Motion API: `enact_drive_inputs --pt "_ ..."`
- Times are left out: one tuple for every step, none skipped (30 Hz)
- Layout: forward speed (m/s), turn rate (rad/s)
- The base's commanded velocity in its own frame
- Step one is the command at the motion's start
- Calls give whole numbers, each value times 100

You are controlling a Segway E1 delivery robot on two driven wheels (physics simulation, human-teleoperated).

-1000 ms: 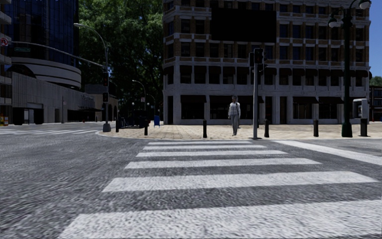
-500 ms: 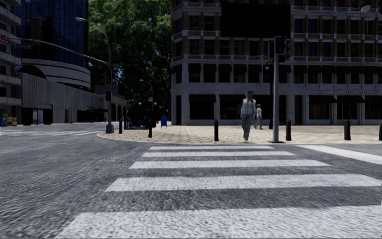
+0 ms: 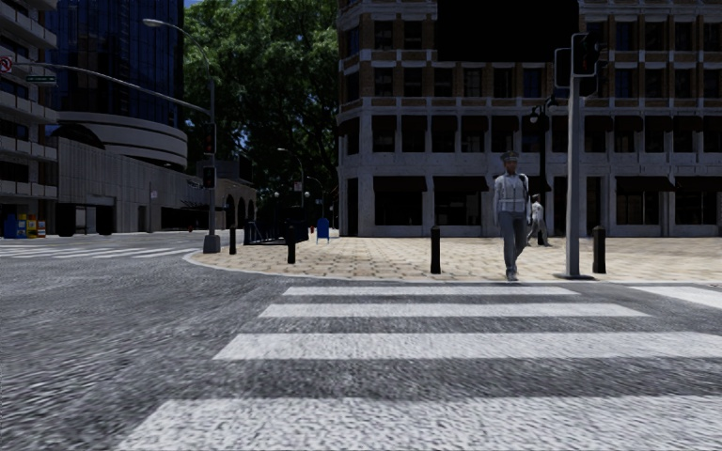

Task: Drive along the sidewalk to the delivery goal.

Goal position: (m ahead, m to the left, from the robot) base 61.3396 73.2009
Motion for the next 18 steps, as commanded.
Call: enact_drive_inputs --pt "200 0" --pt "200 0" --pt "200 0" --pt "200 0" --pt "200 0" --pt "200 0" --pt "200 0" --pt "200 0" --pt "200 0" --pt "200 3" --pt "200 15" --pt "200 15" --pt "200 30" --pt "200 36" --pt "200 38" --pt "200 38" --pt "200 32" --pt "200 10"
